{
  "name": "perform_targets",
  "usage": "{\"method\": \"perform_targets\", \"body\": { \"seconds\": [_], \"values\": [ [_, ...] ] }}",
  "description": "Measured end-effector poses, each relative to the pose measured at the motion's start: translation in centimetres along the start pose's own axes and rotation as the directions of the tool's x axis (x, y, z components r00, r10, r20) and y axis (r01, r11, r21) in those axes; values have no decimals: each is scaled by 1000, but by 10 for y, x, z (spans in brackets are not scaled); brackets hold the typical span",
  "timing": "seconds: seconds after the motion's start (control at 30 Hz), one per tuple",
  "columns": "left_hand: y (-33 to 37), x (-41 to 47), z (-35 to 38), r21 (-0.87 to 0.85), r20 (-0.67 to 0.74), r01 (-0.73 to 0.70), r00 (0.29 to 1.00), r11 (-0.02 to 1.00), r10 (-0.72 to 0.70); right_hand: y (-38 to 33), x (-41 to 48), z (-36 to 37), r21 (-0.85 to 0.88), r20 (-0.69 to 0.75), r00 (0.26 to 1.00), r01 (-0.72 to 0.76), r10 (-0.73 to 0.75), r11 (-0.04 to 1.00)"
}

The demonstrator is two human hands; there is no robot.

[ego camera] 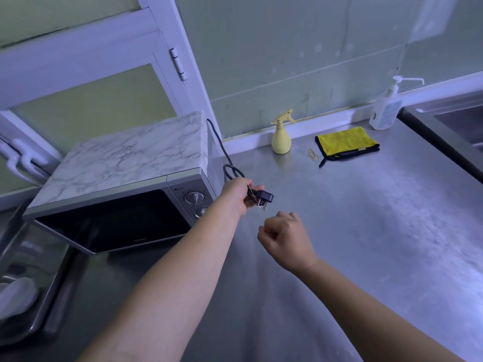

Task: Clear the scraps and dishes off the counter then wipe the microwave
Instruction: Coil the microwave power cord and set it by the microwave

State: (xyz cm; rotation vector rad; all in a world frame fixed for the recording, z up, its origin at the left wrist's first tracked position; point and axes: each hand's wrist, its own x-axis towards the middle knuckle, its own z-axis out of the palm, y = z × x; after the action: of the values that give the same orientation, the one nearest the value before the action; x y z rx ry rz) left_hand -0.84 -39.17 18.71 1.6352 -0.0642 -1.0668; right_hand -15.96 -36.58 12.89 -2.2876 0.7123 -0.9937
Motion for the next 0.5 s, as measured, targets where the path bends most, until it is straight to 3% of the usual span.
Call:
{"method": "perform_targets", "body": {
  "seconds": [0.3, 0.5],
  "values": [
    [-3, 2, -4, 23, -27, -10, 1000, 1000, 11, 3, -3, 14, -100, 161, 984, -58, 74, 993],
    [-8, 5, -9, 72, -36, -67, 997, 995, 70, -3, 0, 1, -48, 75, 989, -123, 126, 991]
  ]
}}
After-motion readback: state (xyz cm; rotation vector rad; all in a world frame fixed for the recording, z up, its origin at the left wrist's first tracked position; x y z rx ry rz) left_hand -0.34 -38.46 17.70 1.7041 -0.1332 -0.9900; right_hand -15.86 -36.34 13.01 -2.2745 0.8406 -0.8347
